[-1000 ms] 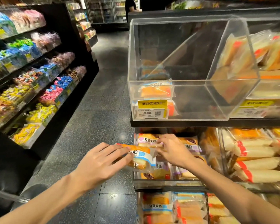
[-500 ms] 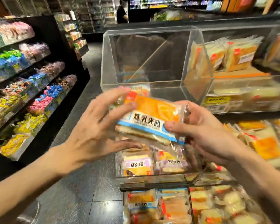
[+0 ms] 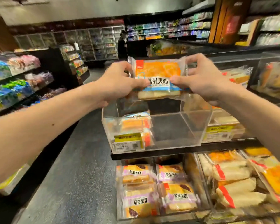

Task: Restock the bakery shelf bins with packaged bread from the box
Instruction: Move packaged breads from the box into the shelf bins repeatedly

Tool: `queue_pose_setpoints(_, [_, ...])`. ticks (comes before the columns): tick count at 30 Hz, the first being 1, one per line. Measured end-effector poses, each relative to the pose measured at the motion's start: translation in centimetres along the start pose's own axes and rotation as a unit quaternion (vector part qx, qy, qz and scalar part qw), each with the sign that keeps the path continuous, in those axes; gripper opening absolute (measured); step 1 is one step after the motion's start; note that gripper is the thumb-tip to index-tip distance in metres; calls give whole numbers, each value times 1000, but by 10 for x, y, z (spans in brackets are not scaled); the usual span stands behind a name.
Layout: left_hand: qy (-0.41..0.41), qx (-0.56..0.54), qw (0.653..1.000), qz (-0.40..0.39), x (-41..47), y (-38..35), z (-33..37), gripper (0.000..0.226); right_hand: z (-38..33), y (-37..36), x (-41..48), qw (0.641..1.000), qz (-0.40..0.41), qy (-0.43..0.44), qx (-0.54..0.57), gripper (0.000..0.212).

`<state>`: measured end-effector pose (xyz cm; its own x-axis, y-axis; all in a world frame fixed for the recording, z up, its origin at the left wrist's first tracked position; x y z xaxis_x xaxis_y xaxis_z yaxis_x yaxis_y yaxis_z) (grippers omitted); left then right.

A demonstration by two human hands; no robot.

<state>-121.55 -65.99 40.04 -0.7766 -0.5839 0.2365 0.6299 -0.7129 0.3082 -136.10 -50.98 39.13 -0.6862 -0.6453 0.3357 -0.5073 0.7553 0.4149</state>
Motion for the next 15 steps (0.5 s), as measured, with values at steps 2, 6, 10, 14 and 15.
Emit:
queue_pose_setpoints(2, [44, 45, 998, -24, 30, -4, -16, 27, 10, -6, 24, 995, 14, 1, -96, 47])
queue_pose_setpoints(6, [140, 86, 982, -95, 77, -23, -57, 20, 26, -24, 60, 949, -4, -28, -315, 51])
queue_pose_setpoints(10, [192, 207, 948, -149, 111, -56, -95, 18, 57, -58, 87, 871, -89, -85, -476, 54])
queue_pose_setpoints(14, [202, 279, 914, -214, 128, -97, -130, 28, 92, -79, 104, 809, -137, -111, -560, 67])
queue_pose_setpoints(15, [198, 300, 906, -224, 132, -103, -137, 28, 101, -84, 106, 795, -165, -116, -572, 68])
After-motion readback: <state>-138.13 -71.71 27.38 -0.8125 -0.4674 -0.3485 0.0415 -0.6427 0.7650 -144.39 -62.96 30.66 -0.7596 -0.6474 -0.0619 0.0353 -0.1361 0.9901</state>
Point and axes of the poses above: each hand's wrist, its own x-axis towards the middle knuckle, its own y-axis out of the back of the hand, z = x × y, the point moved 8 cm from there along x, towards the middle knuckle, and after that the axes turned 11 degrees about -x, right-handed, at the moved point
